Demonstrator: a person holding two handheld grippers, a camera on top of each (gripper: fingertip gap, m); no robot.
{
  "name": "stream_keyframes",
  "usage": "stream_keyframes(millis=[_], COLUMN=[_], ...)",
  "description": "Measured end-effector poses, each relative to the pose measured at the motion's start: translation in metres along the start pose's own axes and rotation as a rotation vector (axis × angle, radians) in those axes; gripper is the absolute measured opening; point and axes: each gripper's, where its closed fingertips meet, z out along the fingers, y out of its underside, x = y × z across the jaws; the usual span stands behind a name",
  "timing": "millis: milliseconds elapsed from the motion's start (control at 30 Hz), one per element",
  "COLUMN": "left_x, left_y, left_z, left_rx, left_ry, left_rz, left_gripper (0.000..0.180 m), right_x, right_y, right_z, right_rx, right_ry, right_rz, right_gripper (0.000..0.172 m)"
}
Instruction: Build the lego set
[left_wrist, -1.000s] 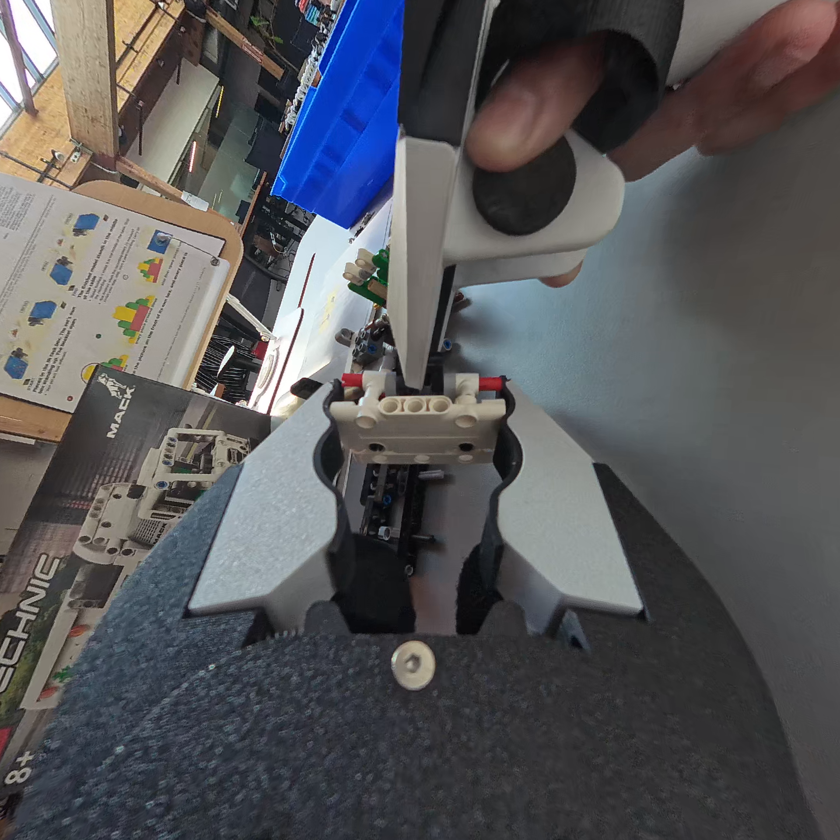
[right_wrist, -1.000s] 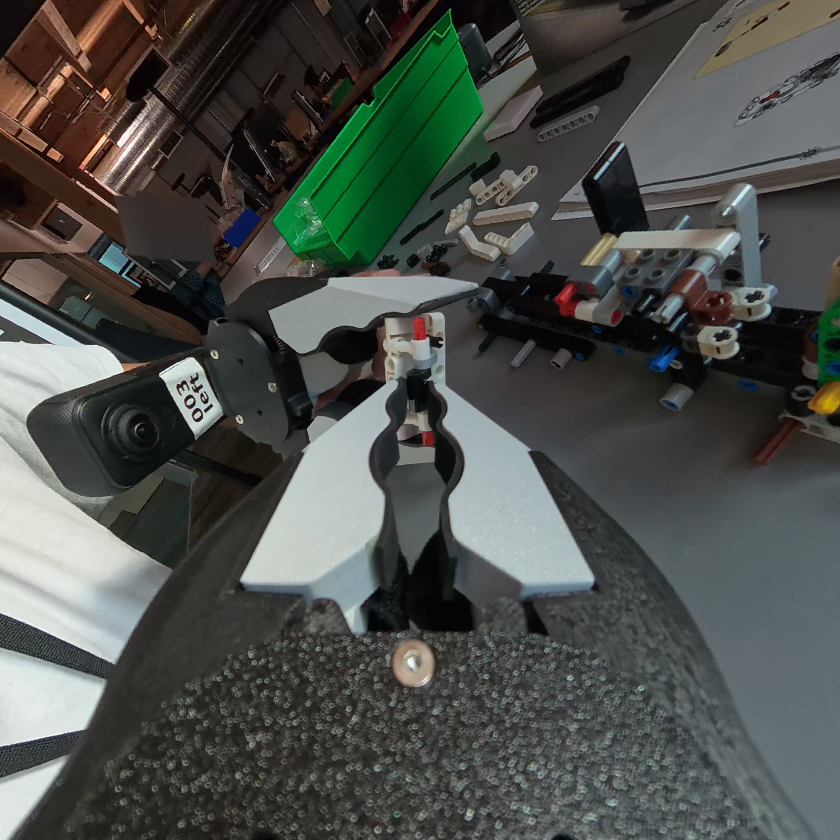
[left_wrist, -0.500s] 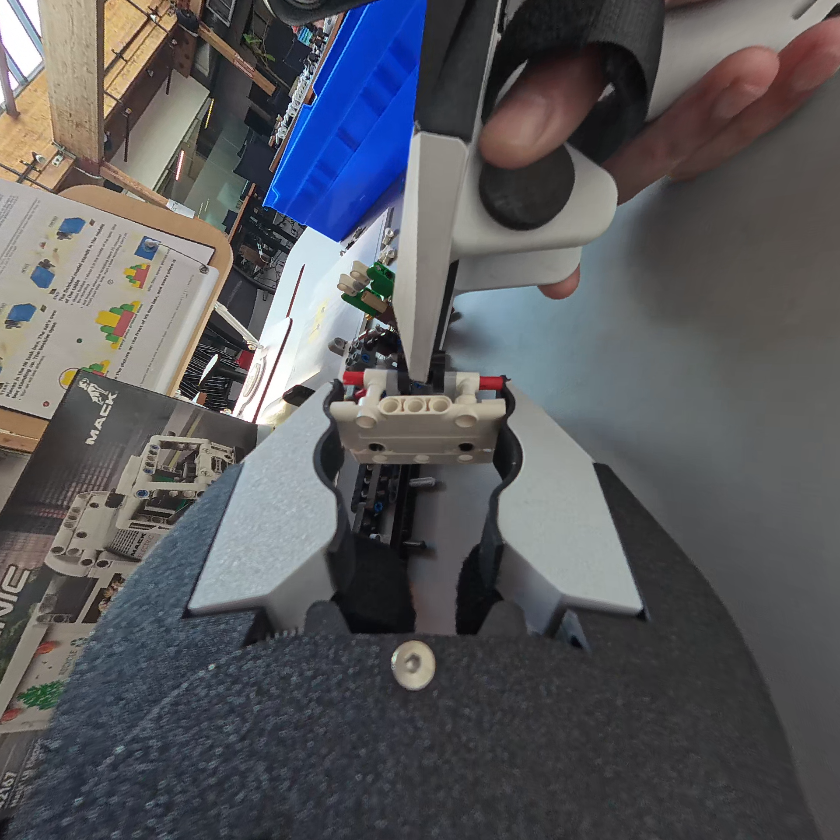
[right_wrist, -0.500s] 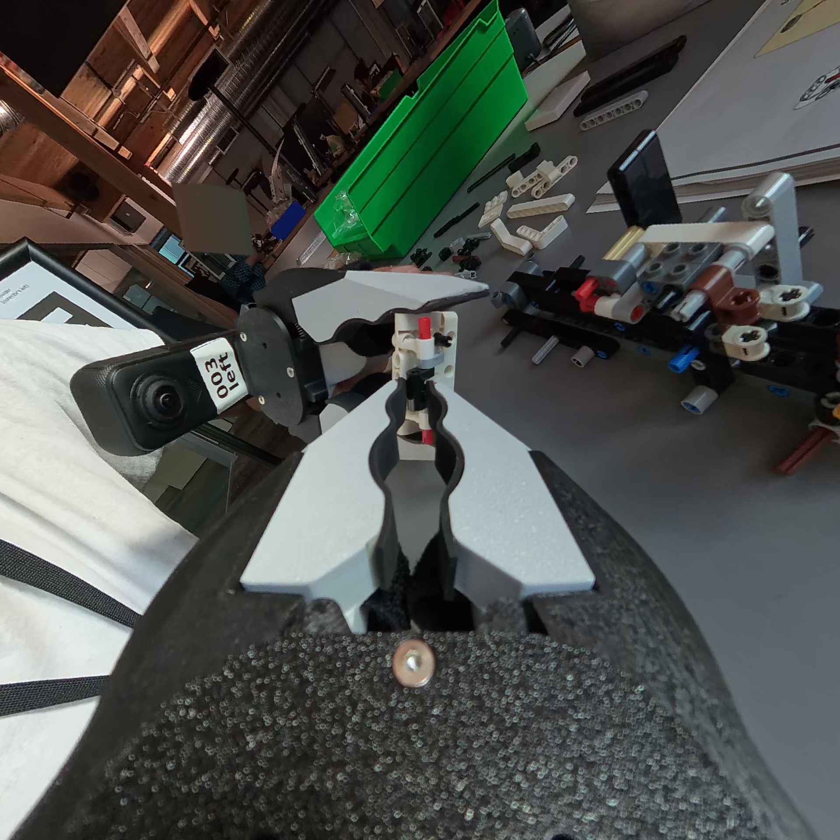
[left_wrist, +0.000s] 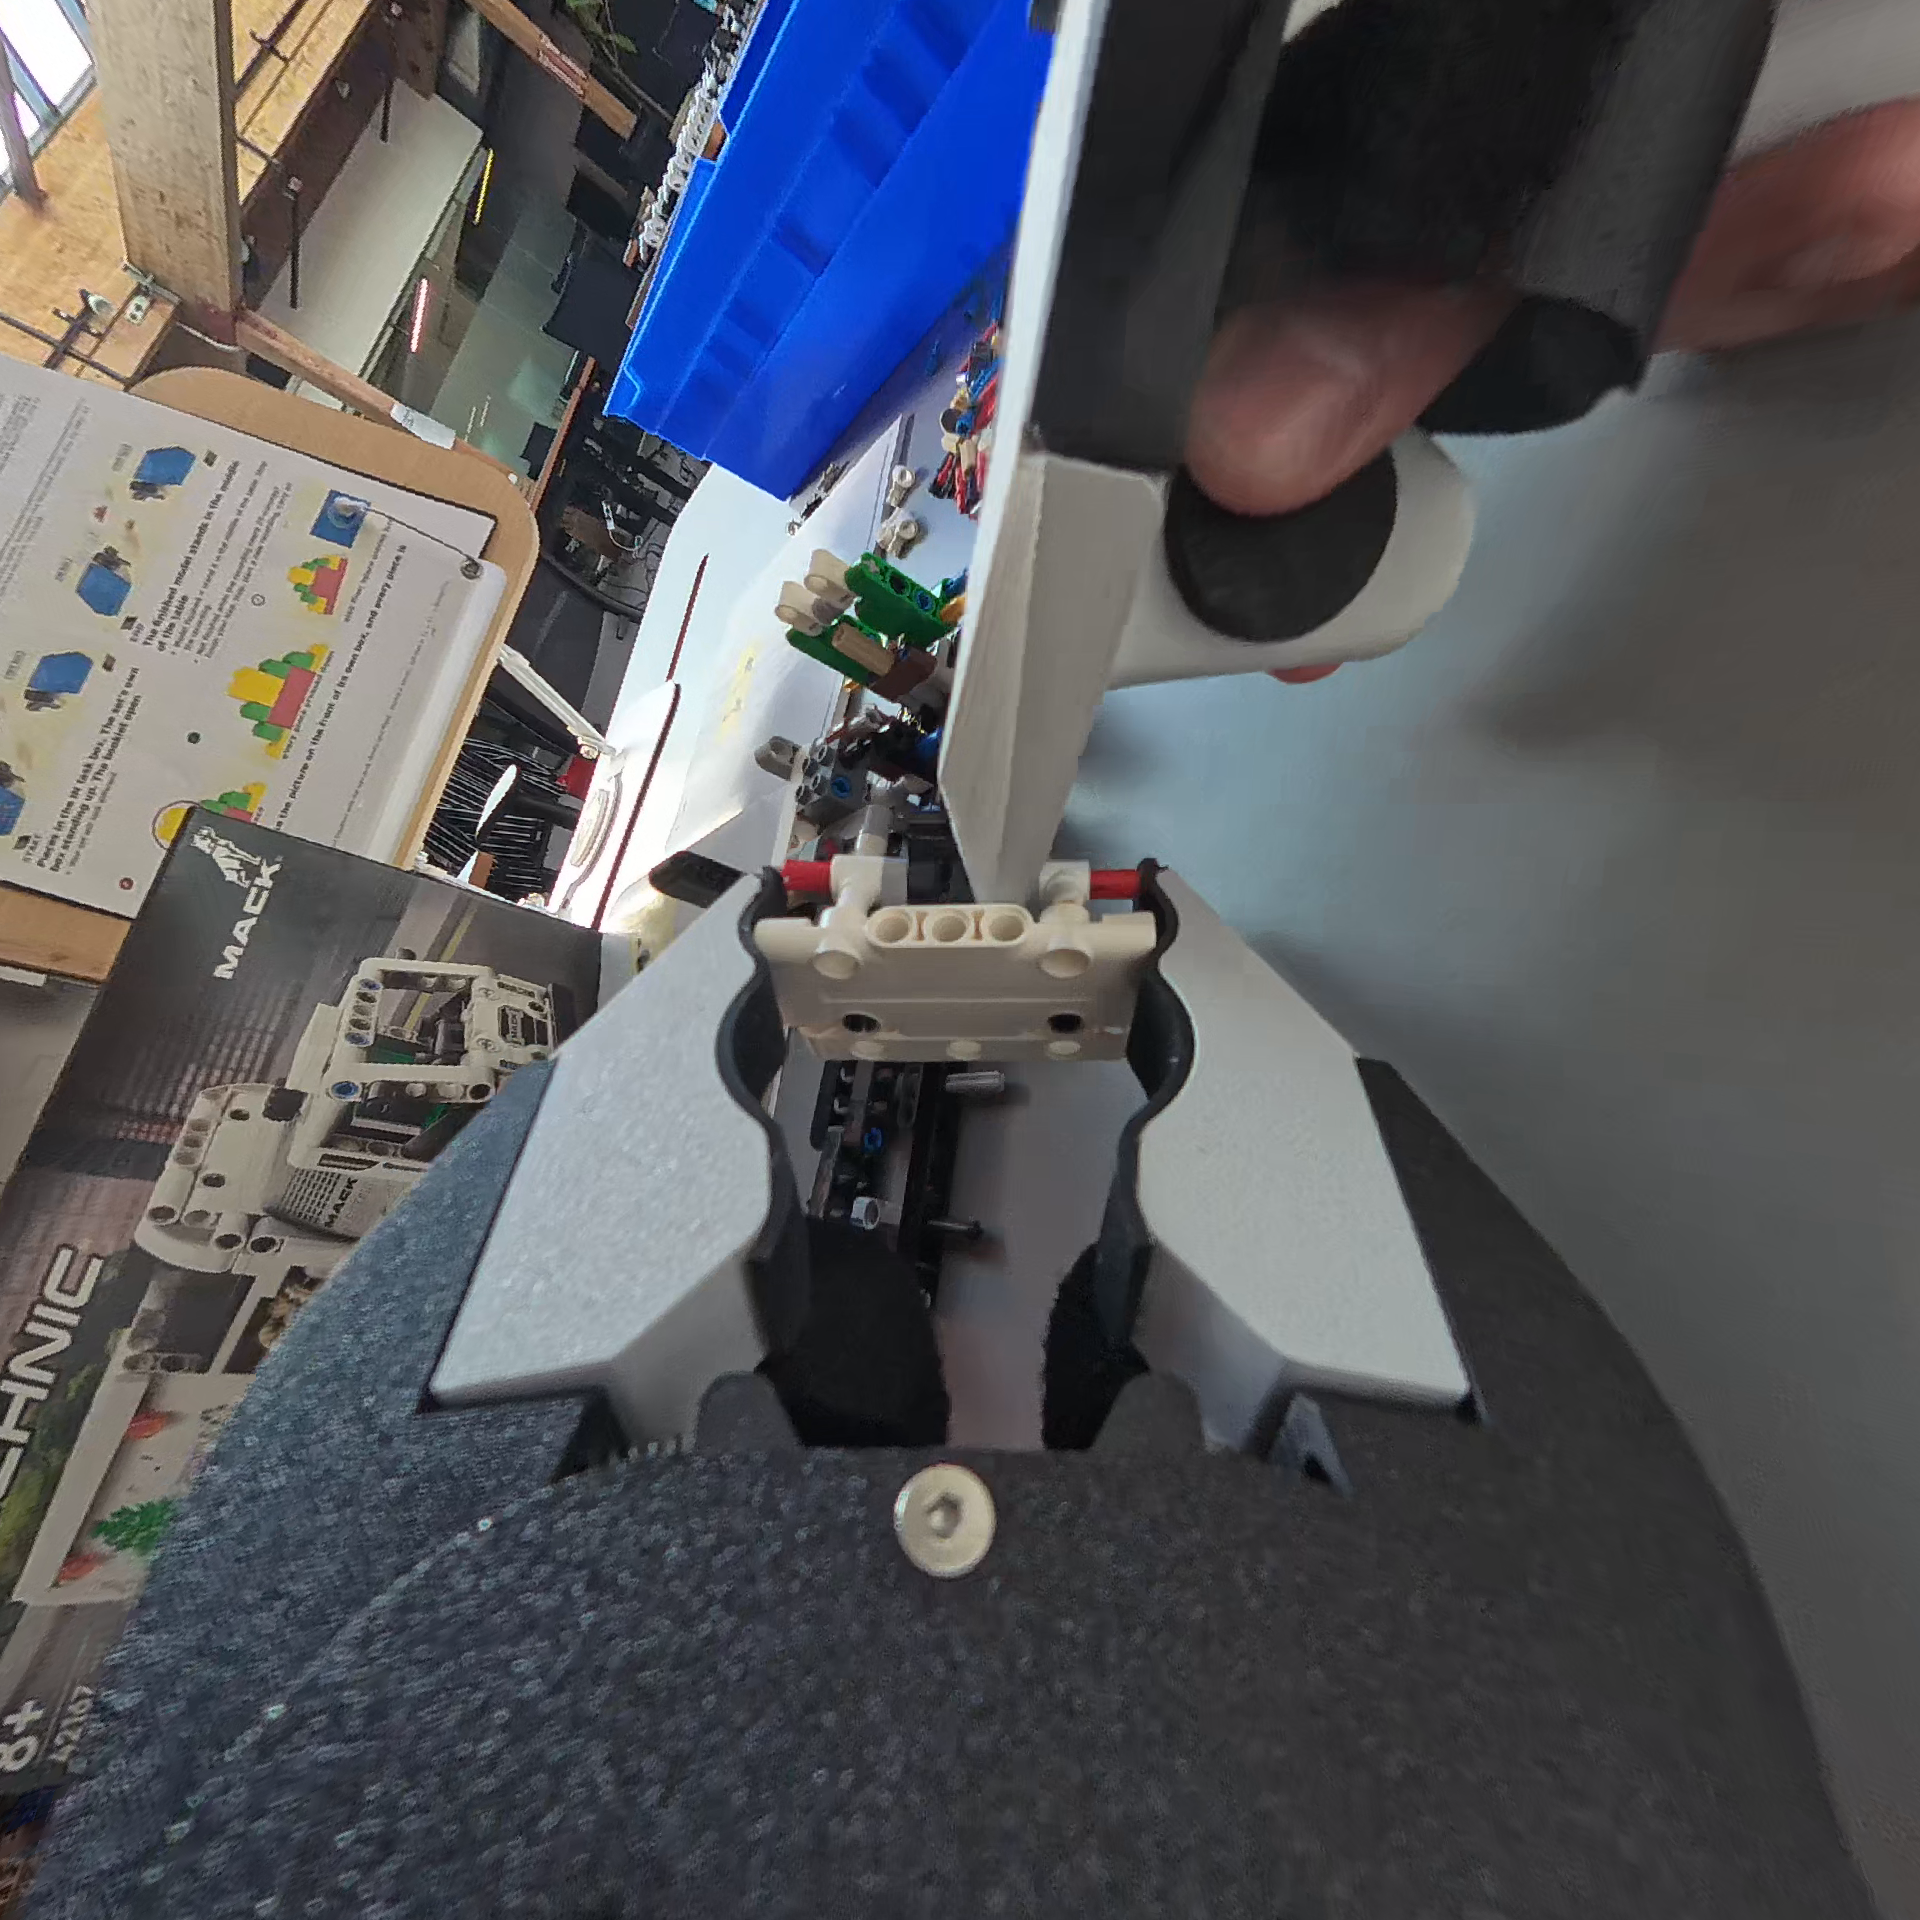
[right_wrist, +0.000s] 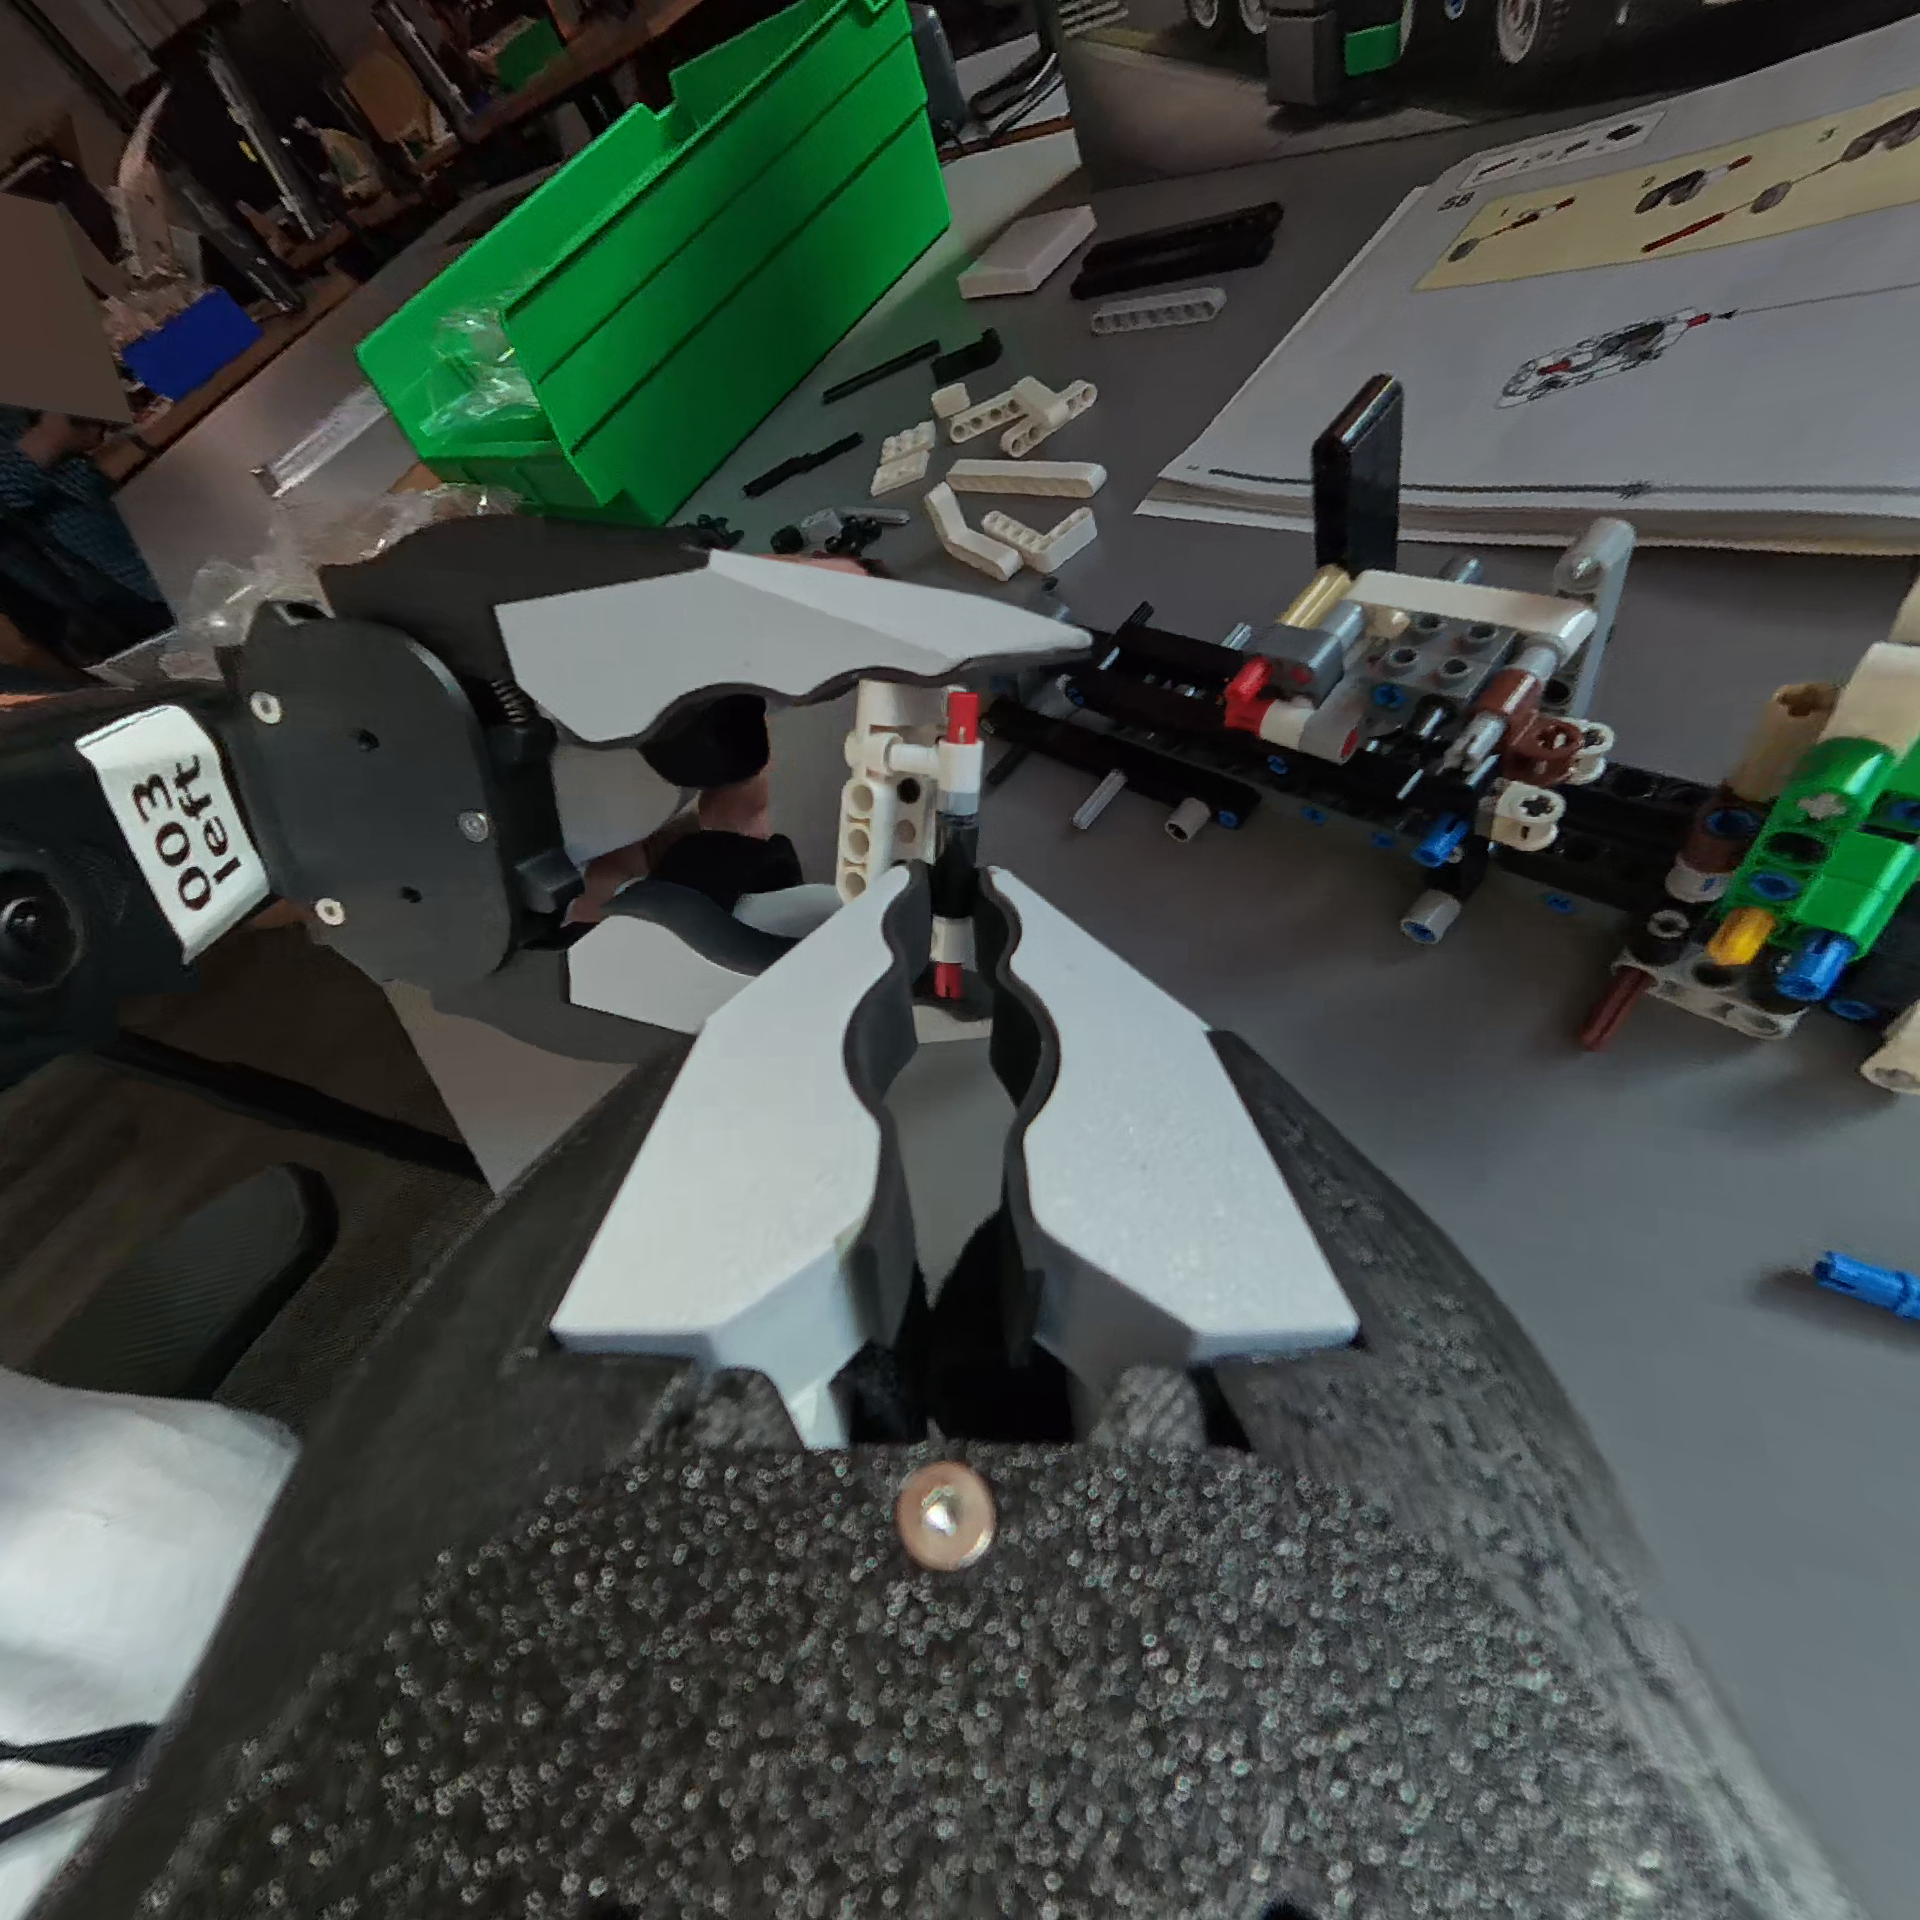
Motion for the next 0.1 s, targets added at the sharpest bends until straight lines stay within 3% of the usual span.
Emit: stream_keyframes(millis=[100], left_x=[-0.0009], left_y=[0.0043], left_z=[0.0024], left_rx=[-0.027], left_ry=[0.003], left_rz=[-0.029], left_gripper=[0.064], right_x=[0.0036], right_y=[0.0001], right_z=[0.004], right_rx=[0.015], right_ry=[0.08], right_rz=[0.033], right_gripper=[0.006])
